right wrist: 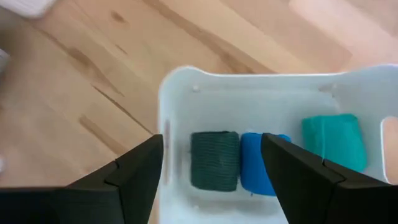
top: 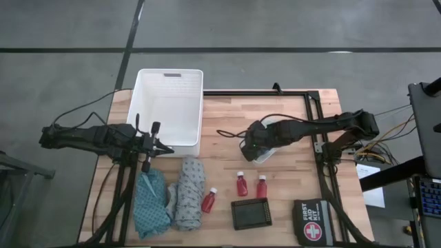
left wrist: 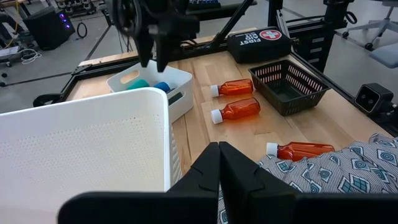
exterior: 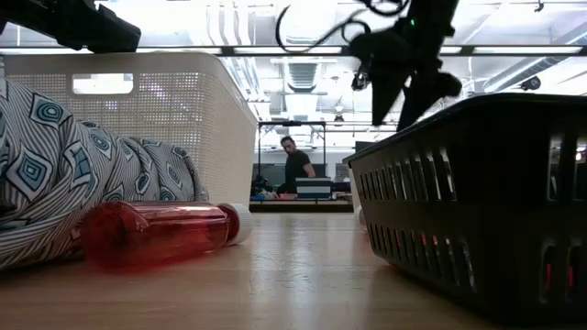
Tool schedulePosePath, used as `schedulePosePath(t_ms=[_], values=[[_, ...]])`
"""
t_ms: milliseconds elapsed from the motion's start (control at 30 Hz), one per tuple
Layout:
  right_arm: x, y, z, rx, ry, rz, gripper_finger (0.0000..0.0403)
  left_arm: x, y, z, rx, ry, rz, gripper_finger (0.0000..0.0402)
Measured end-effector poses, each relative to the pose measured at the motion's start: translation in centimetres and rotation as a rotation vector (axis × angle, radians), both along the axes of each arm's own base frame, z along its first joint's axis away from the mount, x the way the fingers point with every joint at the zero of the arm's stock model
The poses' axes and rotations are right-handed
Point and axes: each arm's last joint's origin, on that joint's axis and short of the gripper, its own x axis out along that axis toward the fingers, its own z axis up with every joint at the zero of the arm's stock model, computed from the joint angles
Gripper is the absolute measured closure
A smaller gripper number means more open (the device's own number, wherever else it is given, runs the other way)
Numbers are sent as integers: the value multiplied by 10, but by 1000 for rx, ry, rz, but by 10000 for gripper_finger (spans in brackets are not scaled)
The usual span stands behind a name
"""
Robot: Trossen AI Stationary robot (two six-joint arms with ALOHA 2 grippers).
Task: Pick & place medical supplies in basket/bin
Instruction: Put the right red pill bottle into the black bin
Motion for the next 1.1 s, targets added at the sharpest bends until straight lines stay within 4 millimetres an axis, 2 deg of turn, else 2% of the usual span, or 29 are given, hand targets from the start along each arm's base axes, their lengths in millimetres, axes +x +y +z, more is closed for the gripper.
schedulePosePath(t_ms=[167,367,567,867,1100], values=[[4,9,18,-44,-49,-20,139,0,0,0,0,0,0,396],[1,26,27,-12,-69,-73,137,0,0,0,0,0,0,396],[-11,53,23,18,-49,-162,138,0,0,0,0,0,0,396],[-32,104,18,51,-115,-290,136,0,0,0,0,0,0,396],[-38,132,4,61,-99,-326,140,0,0,0,0,0,0,396]])
